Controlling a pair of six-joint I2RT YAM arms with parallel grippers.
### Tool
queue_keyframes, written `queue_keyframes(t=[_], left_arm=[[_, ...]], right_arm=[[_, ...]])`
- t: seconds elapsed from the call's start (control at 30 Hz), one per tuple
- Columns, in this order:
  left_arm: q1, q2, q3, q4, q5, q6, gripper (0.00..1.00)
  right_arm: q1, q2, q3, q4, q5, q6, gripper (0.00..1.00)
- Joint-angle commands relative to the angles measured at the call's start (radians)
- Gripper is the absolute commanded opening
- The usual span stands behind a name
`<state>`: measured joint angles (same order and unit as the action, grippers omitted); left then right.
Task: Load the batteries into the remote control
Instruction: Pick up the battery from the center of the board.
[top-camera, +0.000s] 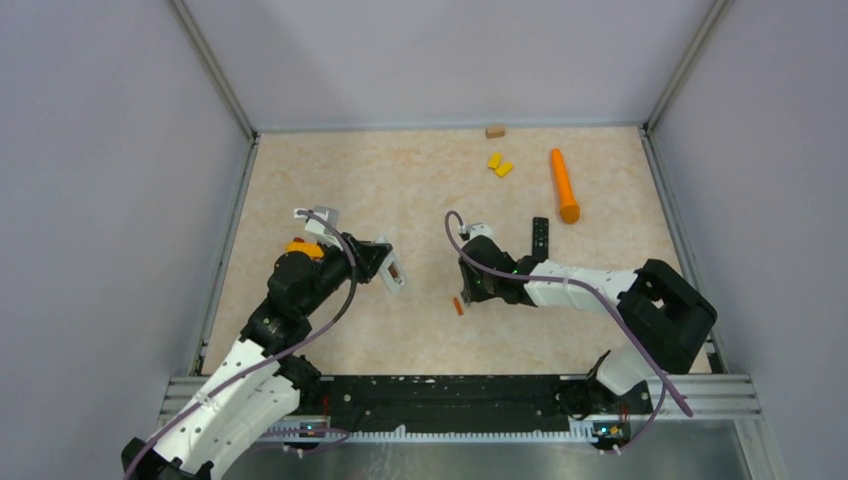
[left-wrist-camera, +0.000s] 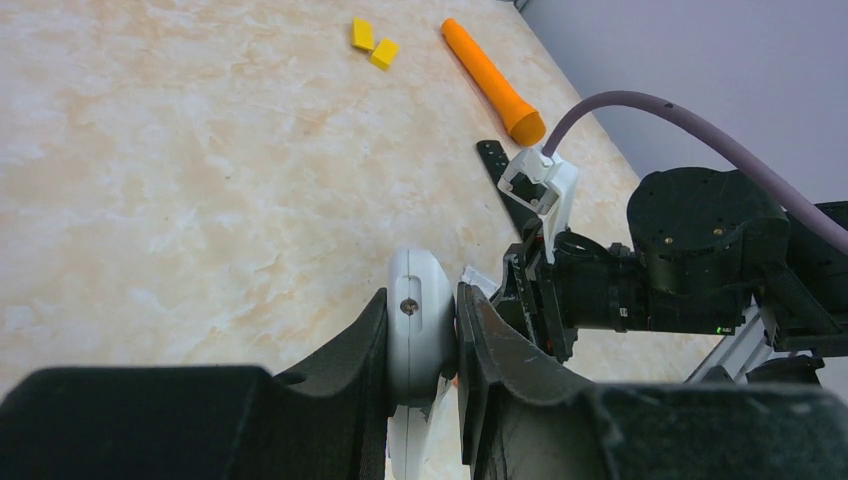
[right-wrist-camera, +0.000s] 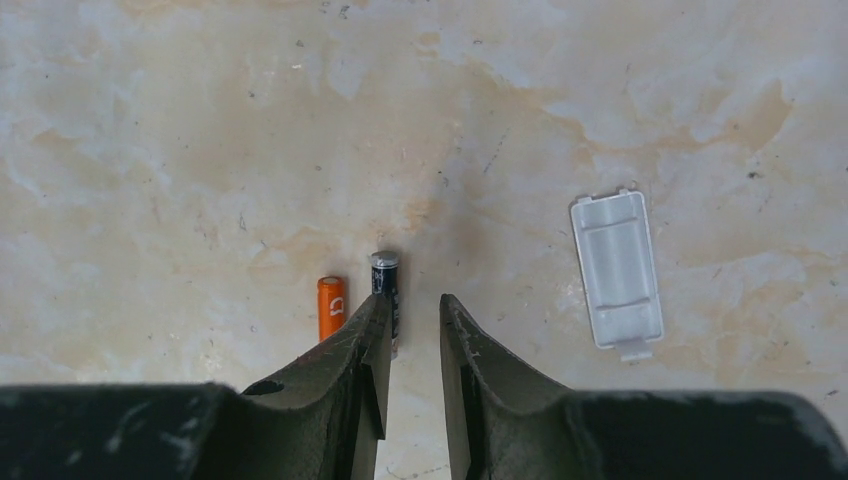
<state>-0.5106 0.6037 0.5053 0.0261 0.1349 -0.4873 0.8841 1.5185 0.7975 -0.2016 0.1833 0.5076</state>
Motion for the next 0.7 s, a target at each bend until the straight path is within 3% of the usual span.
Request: queue_keyframes(t=[0.0,0.47,0.67], left_arm=[[0.002,-0.005,0.004,0.004,-0.035,0.006,0.0],[0.001,0.007,0.005,0.011,-0.061,-0.001,0.0],[0.002,-0.03,0.015,-0.079,-0.298,-0.053,0.0]], right_arm=[[0.012,0.022,0.053,-0.001,0.012,0.0,0.25],[0.024,0.008,0.047,0.053,-0.089,-0.04,0.3],[0.088,0.016,0.079,0.036,-0.084,-0.152,0.26]])
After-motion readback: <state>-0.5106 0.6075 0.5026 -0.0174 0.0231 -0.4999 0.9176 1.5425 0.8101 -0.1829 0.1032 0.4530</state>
